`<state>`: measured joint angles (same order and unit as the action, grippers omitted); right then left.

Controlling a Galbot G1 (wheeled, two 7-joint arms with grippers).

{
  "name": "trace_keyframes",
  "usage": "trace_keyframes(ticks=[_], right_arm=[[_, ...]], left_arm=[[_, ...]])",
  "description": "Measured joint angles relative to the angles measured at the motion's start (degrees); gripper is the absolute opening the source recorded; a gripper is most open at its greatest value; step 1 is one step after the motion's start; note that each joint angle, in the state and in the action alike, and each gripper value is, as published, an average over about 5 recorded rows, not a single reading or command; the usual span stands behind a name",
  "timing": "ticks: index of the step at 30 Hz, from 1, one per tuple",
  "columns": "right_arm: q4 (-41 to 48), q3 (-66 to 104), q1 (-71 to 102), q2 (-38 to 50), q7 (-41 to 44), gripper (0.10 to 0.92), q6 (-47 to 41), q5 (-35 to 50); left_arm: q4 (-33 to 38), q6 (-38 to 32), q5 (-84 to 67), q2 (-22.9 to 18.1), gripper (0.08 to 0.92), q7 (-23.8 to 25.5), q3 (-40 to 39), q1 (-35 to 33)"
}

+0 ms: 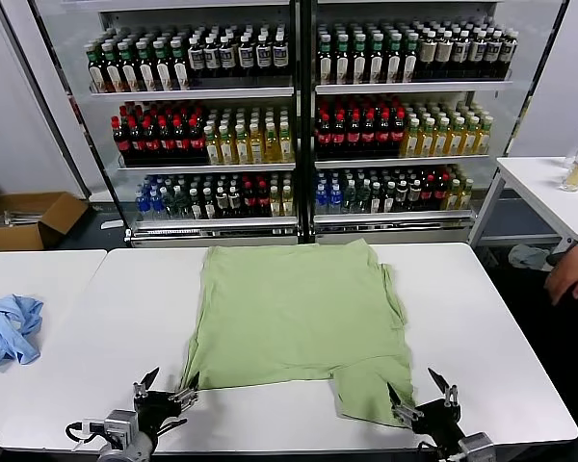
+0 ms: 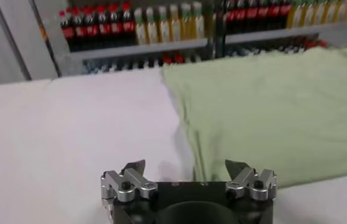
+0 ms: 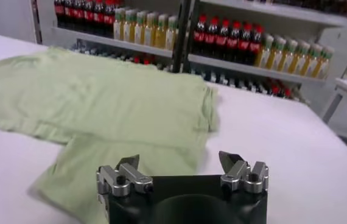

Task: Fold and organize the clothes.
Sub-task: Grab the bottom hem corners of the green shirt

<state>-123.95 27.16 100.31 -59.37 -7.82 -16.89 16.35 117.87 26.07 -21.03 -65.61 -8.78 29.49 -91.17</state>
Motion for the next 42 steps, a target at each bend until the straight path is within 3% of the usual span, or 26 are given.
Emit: trace_keyframes(ticks=[8, 16, 19, 32, 42], right_arm=[[1.40, -1.27, -0.21, -0.75, -0.97, 0.803, -0.40, 1.30], [1.92, -2.04, -0.68, -1.28, -1.34, 0.585, -1.02, 3.54], [2.01, -2.47, -0.96, -1.58, -1.34, 0.499, -1.44, 4.62], [1.60, -2.48, -0.71, -1.49, -0.57, 0.141, -2.65, 8.78], [-1.51, -0.41, 1.41, 0.50, 1.66, 0.120, -3.94, 12.00]], left_arm=[[-1.28, 1.72, -1.60, 0.12, 0.823, -0.89, 0.19, 0.77], [-1.58, 2.76, -2.11, 0.17, 0.822, -1.30, 0.38, 0.85], [-1.34, 2.89, -2.37, 0.07, 0.783, -1.17, 0.41, 0.55], [-0.96, 2.70, -3.21, -0.99, 0.413, 0.13, -0.36, 0.03], [0.43, 2.95, -4.01, -0.82, 0.126, 1.00, -0.02, -0.98]])
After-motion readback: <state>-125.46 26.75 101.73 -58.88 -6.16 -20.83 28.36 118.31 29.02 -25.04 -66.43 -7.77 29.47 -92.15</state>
